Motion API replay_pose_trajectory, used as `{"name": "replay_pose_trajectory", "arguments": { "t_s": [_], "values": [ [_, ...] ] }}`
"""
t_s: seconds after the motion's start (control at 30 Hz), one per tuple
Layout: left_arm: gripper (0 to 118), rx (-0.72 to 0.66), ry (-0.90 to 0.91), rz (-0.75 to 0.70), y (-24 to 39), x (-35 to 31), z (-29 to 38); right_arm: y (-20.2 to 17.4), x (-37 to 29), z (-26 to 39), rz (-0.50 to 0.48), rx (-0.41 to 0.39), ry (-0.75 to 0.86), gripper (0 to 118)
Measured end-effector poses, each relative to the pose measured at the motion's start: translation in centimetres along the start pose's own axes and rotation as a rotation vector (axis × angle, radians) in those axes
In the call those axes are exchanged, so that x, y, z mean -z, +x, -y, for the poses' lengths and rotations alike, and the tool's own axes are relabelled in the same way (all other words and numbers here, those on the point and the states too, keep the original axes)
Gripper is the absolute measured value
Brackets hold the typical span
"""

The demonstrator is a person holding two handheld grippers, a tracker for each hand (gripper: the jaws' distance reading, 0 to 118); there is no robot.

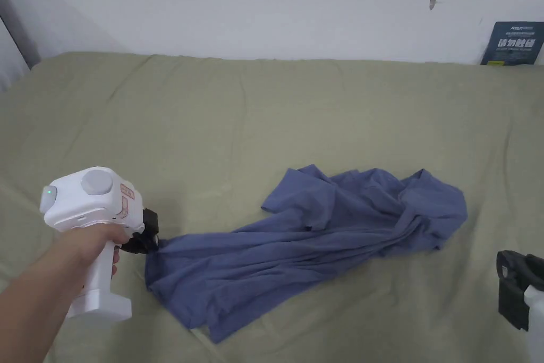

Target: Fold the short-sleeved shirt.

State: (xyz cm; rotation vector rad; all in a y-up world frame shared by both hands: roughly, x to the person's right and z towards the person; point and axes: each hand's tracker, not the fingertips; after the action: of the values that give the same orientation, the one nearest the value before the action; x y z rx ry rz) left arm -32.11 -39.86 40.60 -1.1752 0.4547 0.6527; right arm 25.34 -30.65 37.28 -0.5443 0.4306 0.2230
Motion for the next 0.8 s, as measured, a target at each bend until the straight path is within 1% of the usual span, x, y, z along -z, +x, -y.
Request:
{"name": "replay_pose_trajectory", "arguments": {
  "t_s": [0.03,0.1,0.13,0.2,0.23,0.27,0.3,0.37,0.4,0.43,0.47,0.53,0.6,0.63,0.67,0.7,0.73,0.77,0.8],
  "values": [
    [12,0.002,0.014,0.006,0.0,-0.1,0.1,0.5,0.8,-0.6,-0.012,-0.008,-0.016,0],
    [12,0.013,0.045,0.024,-0.1,0.1,0.4,1.8,3.2,-2.2,-0.048,0.010,-0.072,0],
    [12,0.020,0.054,0.029,-2.1,0.1,0.3,2.6,4.8,-3.3,-0.055,0.008,-0.085,0],
    [12,0.025,0.088,0.051,-3.2,0.5,0.4,3.7,8.1,-5.7,-0.053,-0.025,-0.137,0],
    [12,0.018,0.100,0.055,-3.7,0.8,0.4,4.2,9.8,-6.6,-0.064,-0.025,-0.157,0],
    [12,0.017,0.106,0.048,-1.3,-1.6,2.4,5.0,12.1,-7.7,-0.080,-0.001,-0.192,0],
    [12,0.018,0.108,0.055,-1.3,-1.7,2.6,5.6,14.2,-8.7,-0.076,0.019,-0.222,0],
    [12,0.027,0.155,0.059,-1.4,-1.7,2.8,6.2,18.1,-10.5,-0.060,0.029,-0.283,0],
    [12,0.036,0.173,0.057,-1.0,-1.8,3.2,6.5,20.3,-11.2,-0.040,0.021,-0.313,0],
    [12,0.034,0.176,0.053,-0.8,-1.9,3.4,6.8,22.2,-11.7,-0.041,0.017,-0.353,0],
    [12,0.051,0.179,0.059,-0.5,-2.0,3.5,6.8,24.2,-12.3,-0.056,0.038,-0.403,0],
    [12,0.058,0.196,0.070,-0.2,-2.3,3.5,7.8,28.0,-12.7,-0.078,0.127,-0.503,0],
    [12,0.058,0.213,0.073,-0.1,-2.6,3.6,8.5,31.1,-12.4,-0.056,0.224,-0.585,0],
    [12,0.057,0.222,0.069,-0.1,-2.7,3.6,8.7,32.1,-12.3,-0.047,0.250,-0.616,1],
    [12,0.059,0.223,0.068,-0.2,-2.6,3.4,8.8,33.0,-12.3,-0.039,0.269,-0.639,9],
    [12,0.058,0.224,0.070,-0.2,-2.5,3.4,8.8,33.8,-12.2,-0.024,0.287,-0.652,47],
    [12,0.057,0.223,0.079,-0.3,-2.3,3.3,8.7,34.3,-12.1,-0.021,0.295,-0.663,82],
    [12,0.056,0.219,0.082,-0.4,-2.1,3.3,8.6,34.8,-11.9,-0.016,0.309,-0.681,100],
    [12,0.062,0.216,0.081,-0.4,-2.0,3.2,8.5,35.1,-11.7,-0.009,0.324,-0.696,103]
  ]
}}
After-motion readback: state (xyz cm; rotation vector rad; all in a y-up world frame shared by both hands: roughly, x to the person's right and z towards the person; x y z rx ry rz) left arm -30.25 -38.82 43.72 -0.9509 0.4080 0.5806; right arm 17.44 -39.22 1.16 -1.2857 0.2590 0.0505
